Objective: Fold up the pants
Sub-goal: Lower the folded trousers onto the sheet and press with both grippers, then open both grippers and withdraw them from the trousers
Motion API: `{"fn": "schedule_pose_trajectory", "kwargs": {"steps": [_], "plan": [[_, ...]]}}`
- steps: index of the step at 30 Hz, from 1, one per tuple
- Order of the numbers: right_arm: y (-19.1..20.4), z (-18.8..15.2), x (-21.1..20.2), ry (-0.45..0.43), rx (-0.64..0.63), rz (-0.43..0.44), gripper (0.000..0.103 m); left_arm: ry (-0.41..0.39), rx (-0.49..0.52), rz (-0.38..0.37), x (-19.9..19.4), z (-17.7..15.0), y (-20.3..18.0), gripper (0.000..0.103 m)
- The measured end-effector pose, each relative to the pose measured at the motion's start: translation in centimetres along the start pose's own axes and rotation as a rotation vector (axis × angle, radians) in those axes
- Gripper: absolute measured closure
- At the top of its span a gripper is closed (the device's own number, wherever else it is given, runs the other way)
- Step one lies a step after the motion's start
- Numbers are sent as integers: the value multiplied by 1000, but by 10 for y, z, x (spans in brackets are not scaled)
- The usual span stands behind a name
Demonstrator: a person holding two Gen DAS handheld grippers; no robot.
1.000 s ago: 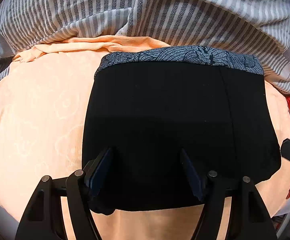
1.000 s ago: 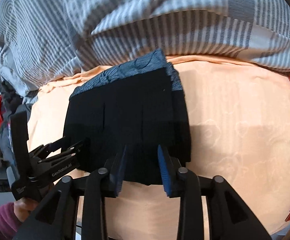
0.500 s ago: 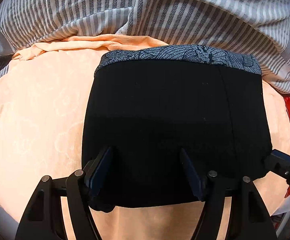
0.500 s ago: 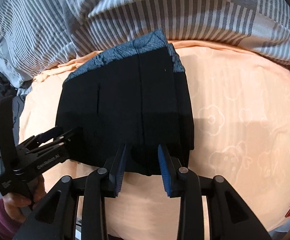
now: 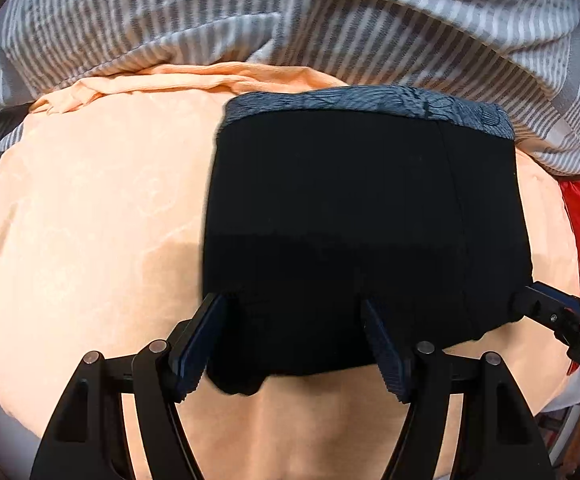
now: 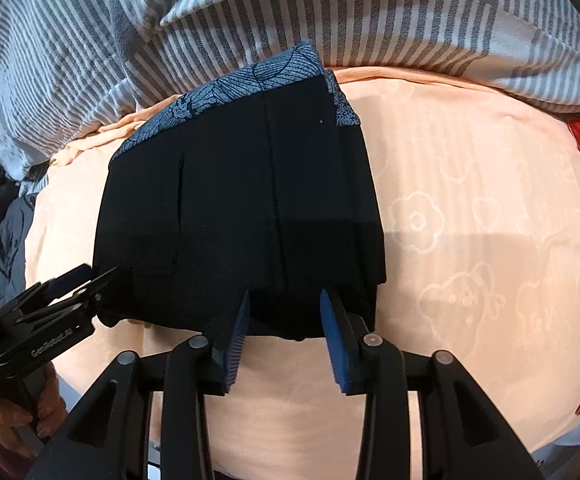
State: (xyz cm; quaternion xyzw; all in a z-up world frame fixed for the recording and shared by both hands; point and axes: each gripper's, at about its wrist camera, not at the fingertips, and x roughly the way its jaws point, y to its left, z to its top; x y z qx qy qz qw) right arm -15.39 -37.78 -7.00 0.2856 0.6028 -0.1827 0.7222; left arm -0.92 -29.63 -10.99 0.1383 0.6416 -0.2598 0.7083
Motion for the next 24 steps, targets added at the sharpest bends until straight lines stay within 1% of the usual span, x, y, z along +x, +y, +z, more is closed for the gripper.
{"fn": "schedule_pose_trajectory", "kwargs": {"steps": [4, 9, 12, 15, 18, 20, 24], "plan": [[6, -5, 2, 11, 10, -28, 56, 13, -6, -4, -6, -3, 19, 32], [13, -9, 1, 17, 41, -41, 55, 31, -19, -17, -6, -7, 39, 32], [18, -12, 0, 18, 49, -58, 55, 50, -30, -32, -4, -11, 44, 32], [23, -12, 0, 16, 64, -71, 54, 45, -5, -43, -6, -13, 47, 32], [24, -16, -6, 9, 90, -61, 52, 43, -4, -70, -9, -13, 52, 32], [23, -18, -9, 11, 111, -36, 52, 41, -11, -83, -11, -12, 56, 32], [23, -25, -15, -6, 138, -18, 50, 40, -2, -84, -12, -9, 58, 32]]}}
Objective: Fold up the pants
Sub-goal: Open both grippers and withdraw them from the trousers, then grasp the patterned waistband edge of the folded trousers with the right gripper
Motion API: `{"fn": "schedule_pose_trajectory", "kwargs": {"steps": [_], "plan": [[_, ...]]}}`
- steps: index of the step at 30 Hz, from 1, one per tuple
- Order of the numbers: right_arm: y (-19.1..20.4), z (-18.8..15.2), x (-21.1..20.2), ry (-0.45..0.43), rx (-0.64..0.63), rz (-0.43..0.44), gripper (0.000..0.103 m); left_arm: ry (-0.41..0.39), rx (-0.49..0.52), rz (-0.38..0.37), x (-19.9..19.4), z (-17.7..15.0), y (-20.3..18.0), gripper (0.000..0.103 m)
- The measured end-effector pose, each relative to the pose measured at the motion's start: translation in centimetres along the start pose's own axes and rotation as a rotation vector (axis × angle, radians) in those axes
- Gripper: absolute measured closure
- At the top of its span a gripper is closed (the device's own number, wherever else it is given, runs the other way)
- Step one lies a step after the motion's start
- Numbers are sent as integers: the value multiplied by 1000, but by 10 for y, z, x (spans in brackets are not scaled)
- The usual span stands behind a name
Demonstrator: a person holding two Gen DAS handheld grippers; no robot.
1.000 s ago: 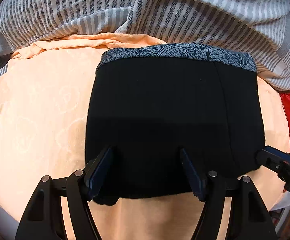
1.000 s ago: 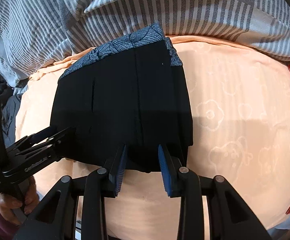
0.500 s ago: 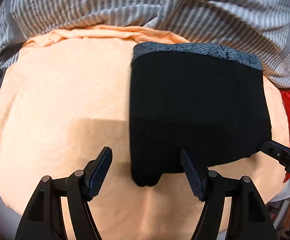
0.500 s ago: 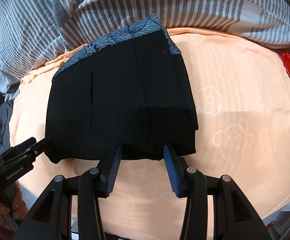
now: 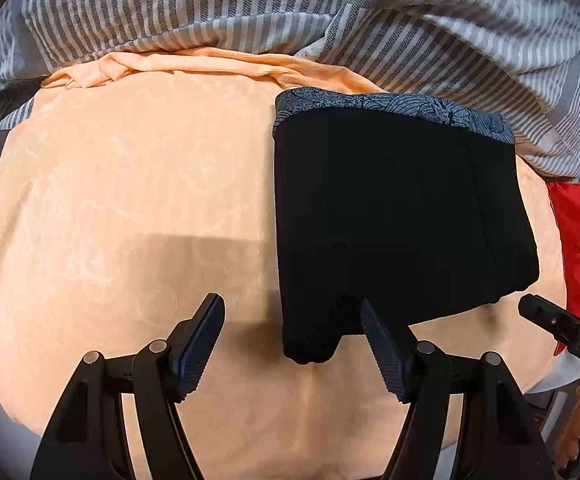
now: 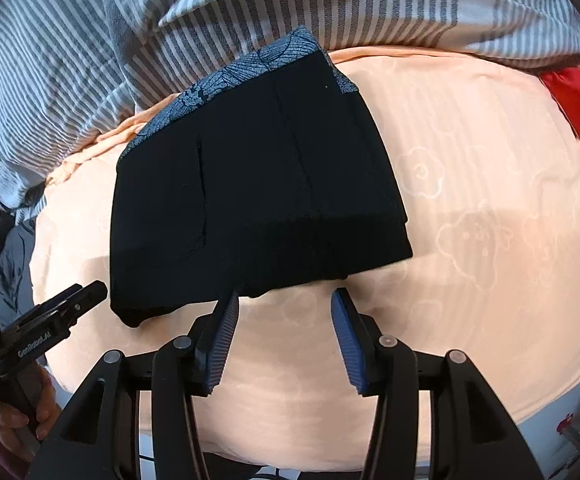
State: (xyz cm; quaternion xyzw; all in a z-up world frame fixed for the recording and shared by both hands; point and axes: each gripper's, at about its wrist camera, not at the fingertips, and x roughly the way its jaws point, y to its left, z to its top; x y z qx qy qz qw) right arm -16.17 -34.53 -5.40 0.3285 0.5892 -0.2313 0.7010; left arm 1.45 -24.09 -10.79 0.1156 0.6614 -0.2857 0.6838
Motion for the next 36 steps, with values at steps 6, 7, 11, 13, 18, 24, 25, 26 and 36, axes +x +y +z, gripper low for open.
{"fn": "schedule_pose_trajectory", "kwargs": {"steps": [6, 7, 11, 13, 18, 24, 25, 26, 36], "plan": [[11, -5, -3, -4, 2, 23, 42, 12, 1, -25, 3, -4, 2, 28], [14, -6, -5, -8, -8, 20, 41, 10, -3, -35, 4, -4, 2, 23], [21, -7, -9, -25, -30, 18, 34, -20, -26, -94, 2, -2, 4, 15], [20, -6, -10, -26, -32, 25, 33, -18, -43, -97, 3, 1, 4, 15], [8, 4, -12, -21, -30, 41, 31, -11, -98, -88, 7, 9, 10, 15], [-13, 37, -14, -24, -34, 65, 31, -7, -163, -63, 7, 19, 16, 16], [-16, 44, -16, -31, -43, 66, 31, -11, -170, -56, 7, 22, 16, 16], [-20, 51, -18, -37, -54, 60, 31, -19, -178, -50, 6, 26, 15, 16], [-58, 147, 9, -59, 32, 250, 37, -10, -223, 19, 36, 60, 2, 16]]}}
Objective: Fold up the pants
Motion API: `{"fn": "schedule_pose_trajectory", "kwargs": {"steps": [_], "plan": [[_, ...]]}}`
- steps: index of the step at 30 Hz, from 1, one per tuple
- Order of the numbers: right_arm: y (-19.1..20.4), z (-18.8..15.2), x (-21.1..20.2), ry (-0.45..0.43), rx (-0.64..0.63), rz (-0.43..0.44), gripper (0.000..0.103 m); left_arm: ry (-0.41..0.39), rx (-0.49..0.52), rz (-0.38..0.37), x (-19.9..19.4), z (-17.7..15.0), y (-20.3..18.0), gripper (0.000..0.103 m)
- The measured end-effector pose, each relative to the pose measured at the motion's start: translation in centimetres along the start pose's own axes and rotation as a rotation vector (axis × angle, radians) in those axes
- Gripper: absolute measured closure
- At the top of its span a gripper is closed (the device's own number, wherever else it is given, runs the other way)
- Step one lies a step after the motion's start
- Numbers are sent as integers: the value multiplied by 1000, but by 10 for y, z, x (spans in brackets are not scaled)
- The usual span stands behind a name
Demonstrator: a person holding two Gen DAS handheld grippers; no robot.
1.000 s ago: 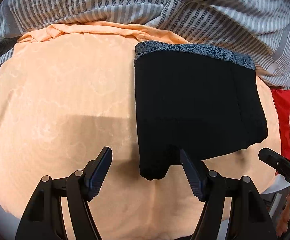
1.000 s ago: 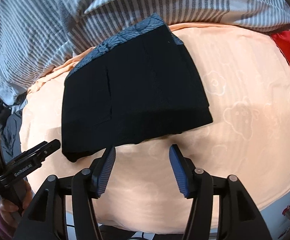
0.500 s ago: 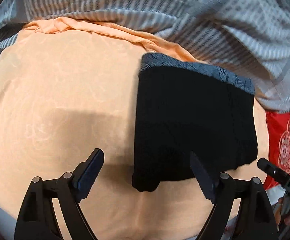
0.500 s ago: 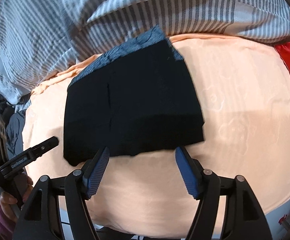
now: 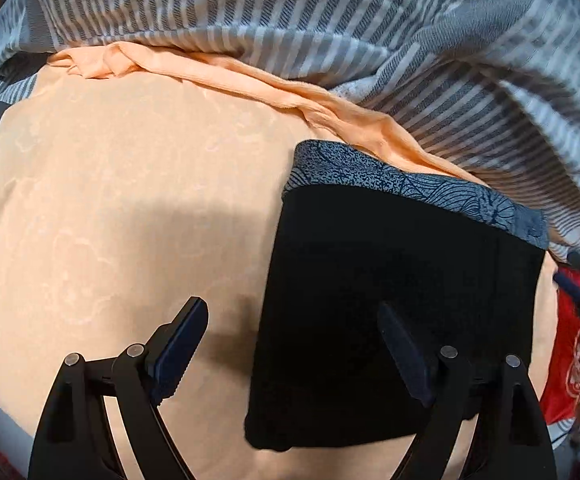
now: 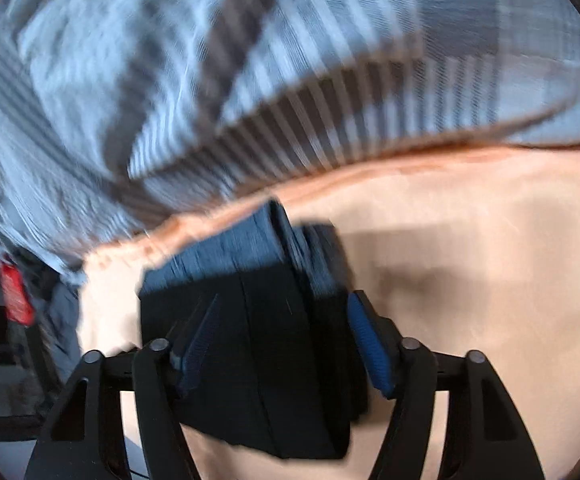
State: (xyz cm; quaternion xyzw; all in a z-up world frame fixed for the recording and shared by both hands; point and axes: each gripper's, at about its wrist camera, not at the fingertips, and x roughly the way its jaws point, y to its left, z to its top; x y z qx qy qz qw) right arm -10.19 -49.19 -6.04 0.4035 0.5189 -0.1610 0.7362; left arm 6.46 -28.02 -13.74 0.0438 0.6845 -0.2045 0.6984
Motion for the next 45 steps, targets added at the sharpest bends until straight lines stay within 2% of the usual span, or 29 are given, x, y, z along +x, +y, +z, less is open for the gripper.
{"fn": "schedule_pose_trajectory", "kwargs": {"steps": [3, 5, 8, 9, 10, 12, 15, 17, 19, 22, 26, 31, 33, 35, 38, 40, 42, 45], "plan": [[1, 24, 21, 17, -2, 71, 40, 14, -3, 22, 9, 0, -4, 15], [3, 31, 32, 41, -10, 88, 46, 22, -15, 30, 14, 0, -2, 16], [11, 34, 46, 88, -54, 90, 69, 36, -42, 28, 21, 0, 0, 15], [14, 34, 48, 101, -75, 92, 92, 41, -47, 26, 23, 0, 0, 15], [16, 32, 49, 118, -83, 112, 95, 46, -48, 25, 24, 0, -1, 15], [20, 30, 45, 116, -101, 117, 96, 47, -32, 21, 24, -1, -6, 15], [22, 25, 36, 110, -176, 32, 96, 55, 23, 17, 25, -3, -20, 15], [23, 17, 38, 114, -252, -66, 96, 58, 53, 17, 25, -7, -26, 15], [21, 13, 44, 123, -286, -105, 96, 65, 53, 10, 27, -8, -30, 15], [20, 16, 47, 115, -288, -114, 96, 61, 47, 10, 24, -7, -31, 15], [23, 12, 46, 104, -319, -127, 96, -22, 15, -9, 4, 17, -24, 16], [16, 13, 46, 105, -261, -95, 96, -83, -4, 48, 6, 54, -17, 15], [16, 12, 45, 100, -264, -97, 96, -74, 18, 91, 20, 64, -16, 15], [17, 10, 44, 96, -275, -104, 96, -54, 57, 136, 39, 59, -24, 15], [15, 7, 43, 98, -271, -106, 95, -92, 113, 183, 39, 50, -34, 15], [12, 6, 39, 99, -255, -105, 92, -82, 119, 171, 29, 46, -34, 15], [6, 6, 33, 106, -214, -90, 84, -72, 119, 141, 16, 42, -26, 15], [-8, -2, 21, 117, -138, -85, 83, -62, 141, 97, -3, 26, -16, 15]]}}
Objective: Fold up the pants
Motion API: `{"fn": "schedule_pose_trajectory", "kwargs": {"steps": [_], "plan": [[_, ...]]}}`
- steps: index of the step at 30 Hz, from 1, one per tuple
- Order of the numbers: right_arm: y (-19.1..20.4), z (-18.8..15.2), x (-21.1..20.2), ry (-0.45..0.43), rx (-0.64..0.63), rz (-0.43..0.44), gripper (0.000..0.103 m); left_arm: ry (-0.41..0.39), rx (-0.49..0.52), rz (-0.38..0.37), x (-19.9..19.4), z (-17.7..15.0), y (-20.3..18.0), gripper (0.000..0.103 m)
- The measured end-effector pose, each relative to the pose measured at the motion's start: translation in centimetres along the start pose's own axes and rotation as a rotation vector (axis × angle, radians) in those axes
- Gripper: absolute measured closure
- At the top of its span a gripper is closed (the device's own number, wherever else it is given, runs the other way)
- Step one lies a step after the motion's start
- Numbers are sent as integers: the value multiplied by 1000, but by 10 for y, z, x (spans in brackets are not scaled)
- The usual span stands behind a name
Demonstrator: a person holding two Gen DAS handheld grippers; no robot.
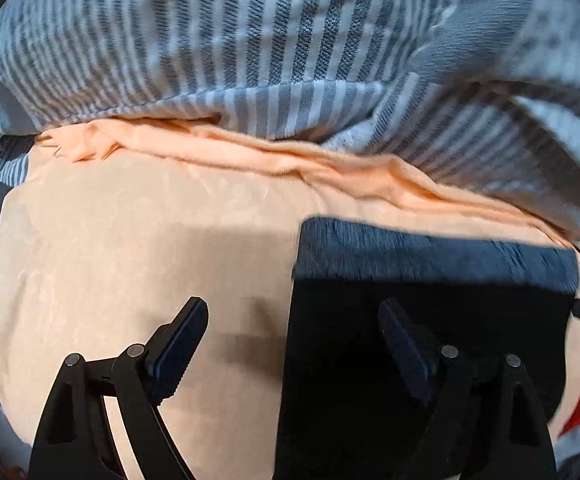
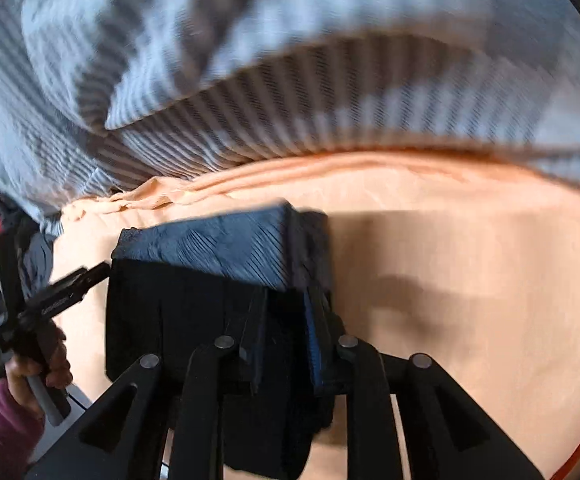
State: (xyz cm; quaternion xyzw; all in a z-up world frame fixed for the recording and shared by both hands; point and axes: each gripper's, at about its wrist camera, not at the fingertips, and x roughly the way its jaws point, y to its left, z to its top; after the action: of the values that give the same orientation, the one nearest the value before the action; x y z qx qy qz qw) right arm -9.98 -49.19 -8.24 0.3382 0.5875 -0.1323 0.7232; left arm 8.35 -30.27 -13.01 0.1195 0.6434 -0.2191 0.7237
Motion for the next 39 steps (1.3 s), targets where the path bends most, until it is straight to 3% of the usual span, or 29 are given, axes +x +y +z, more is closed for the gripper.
{"fn": "schedule_pose_trajectory", "kwargs": {"steps": [6, 9, 13, 15, 17, 19, 25, 29, 39], "plan": [[-3, -55, -27, -25, 31, 72, 83, 83, 40, -19, 1, -52, 7, 15], [13, -81, -24, 4, -19, 113, 83, 100, 21, -25, 7, -76, -8, 15], [29, -97, 7, 97, -76, 92, 83, 96, -56, -50, 15, -85, -8, 15], [24, -101, 30, 150, -82, 52, 83, 116, -107, -66, 28, -92, -13, 9], [14, -102, 36, 173, -39, 70, 83, 114, -115, -63, 30, -95, -14, 9], [5, -103, 32, 172, 12, 101, 83, 103, -94, -51, 29, -98, -16, 9], [-12, -113, 16, 169, 33, 66, 82, 107, -80, -42, 20, -83, -22, 9], [-18, -104, 7, 116, 61, 50, 65, 114, -78, -34, 18, -78, -23, 9], [-8, -83, 28, 118, 40, 55, 58, 116, -80, -34, 16, -77, -17, 9]]}}
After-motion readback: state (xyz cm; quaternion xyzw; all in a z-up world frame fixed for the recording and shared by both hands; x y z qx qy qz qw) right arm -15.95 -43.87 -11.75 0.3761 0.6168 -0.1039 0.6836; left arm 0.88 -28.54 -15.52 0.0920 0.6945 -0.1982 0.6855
